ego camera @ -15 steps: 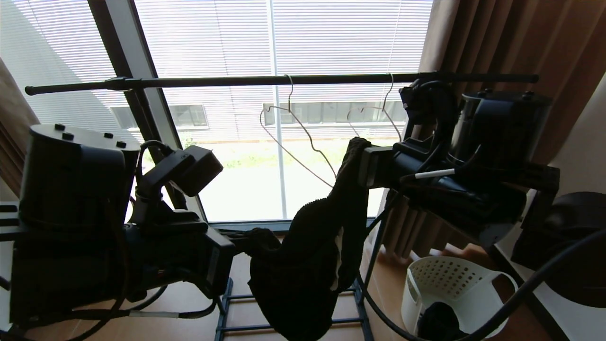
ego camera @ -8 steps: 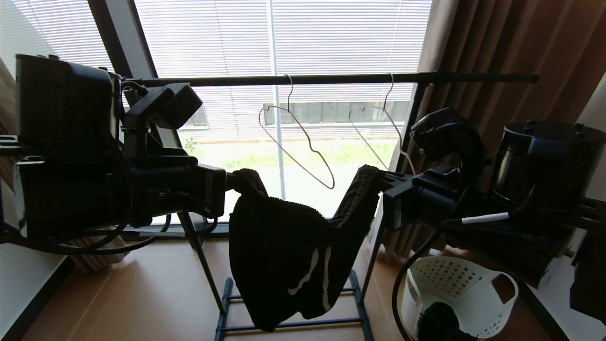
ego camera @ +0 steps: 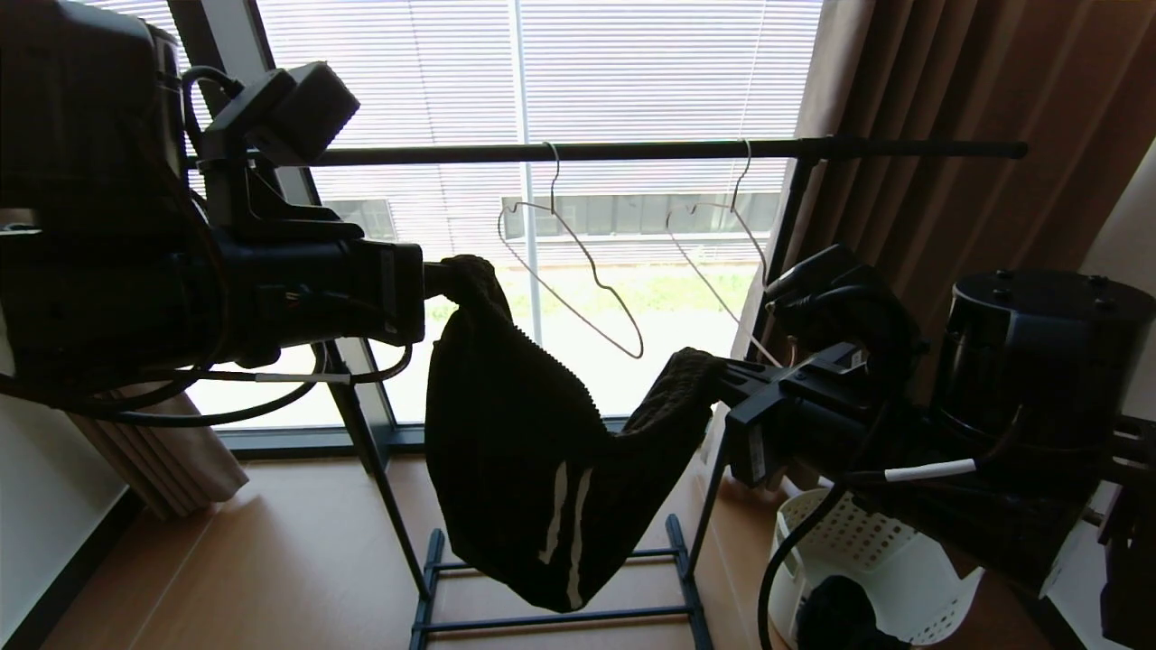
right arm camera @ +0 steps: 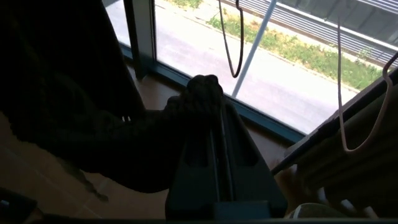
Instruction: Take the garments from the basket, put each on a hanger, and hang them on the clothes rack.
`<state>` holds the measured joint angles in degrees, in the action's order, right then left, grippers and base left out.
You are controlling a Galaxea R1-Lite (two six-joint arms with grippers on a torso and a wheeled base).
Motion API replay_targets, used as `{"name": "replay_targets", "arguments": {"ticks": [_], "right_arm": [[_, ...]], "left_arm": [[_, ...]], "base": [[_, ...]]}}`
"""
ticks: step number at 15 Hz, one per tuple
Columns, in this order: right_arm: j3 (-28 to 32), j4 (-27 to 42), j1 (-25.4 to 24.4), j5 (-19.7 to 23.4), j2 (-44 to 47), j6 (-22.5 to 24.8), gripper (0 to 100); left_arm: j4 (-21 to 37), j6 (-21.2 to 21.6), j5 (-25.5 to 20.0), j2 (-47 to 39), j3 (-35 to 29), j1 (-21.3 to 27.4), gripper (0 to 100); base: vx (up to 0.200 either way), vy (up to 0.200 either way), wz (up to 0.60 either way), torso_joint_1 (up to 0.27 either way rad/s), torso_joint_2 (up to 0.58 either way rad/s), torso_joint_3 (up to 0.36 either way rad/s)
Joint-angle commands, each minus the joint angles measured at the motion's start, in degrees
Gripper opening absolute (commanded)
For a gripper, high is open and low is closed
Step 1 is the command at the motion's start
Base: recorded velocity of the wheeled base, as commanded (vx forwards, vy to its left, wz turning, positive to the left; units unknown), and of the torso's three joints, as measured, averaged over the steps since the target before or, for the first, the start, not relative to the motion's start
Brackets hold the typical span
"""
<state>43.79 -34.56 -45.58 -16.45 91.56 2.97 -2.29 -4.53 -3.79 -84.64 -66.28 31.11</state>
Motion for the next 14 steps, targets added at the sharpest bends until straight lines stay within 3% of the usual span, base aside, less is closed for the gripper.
{"name": "replay_targets", "arguments": {"ticks": [1, 4, 5, 8, 14], "right_arm": [[-0.11, -0.16, -0.03, -0.08, 0.19, 0.01, 0], [-0.11, -0.16, -0.03, -0.08, 0.19, 0.01, 0], [-0.37, -0.16, -0.03, -0.08, 0.28, 0.01, 100], [-2.04, -0.16, 0.23, 0.62, 0.55, 2.74, 100], [-6.61, -0.24, 0.32, 7.74, 0.99, 8.98, 100]], "left_arm": [[0.01, -0.04, 0.1, 0.26, -0.25, 0.0, 0], [0.01, -0.12, 0.19, 0.44, -0.52, 0.0, 0], [0.01, -0.04, 0.19, 0.53, -1.04, 0.0, 0], [0.01, -0.12, 0.28, 0.35, -2.71, 0.0, 0], [3.61, -0.04, 0.8, -1.32, -8.95, -0.08, 0]], "base": [[0.0, 0.0, 0.0, 0.0, 0.0, 0.0], [0.0, 0.0, 0.0, 0.0, 0.0, 0.0], [0.0, 0.0, 0.0, 0.0, 0.0, 0.0], [0.0, 0.0, 0.0, 0.0, 0.0, 0.0], [0.0, 0.0, 0.0, 0.0, 0.0, 0.0]]}}
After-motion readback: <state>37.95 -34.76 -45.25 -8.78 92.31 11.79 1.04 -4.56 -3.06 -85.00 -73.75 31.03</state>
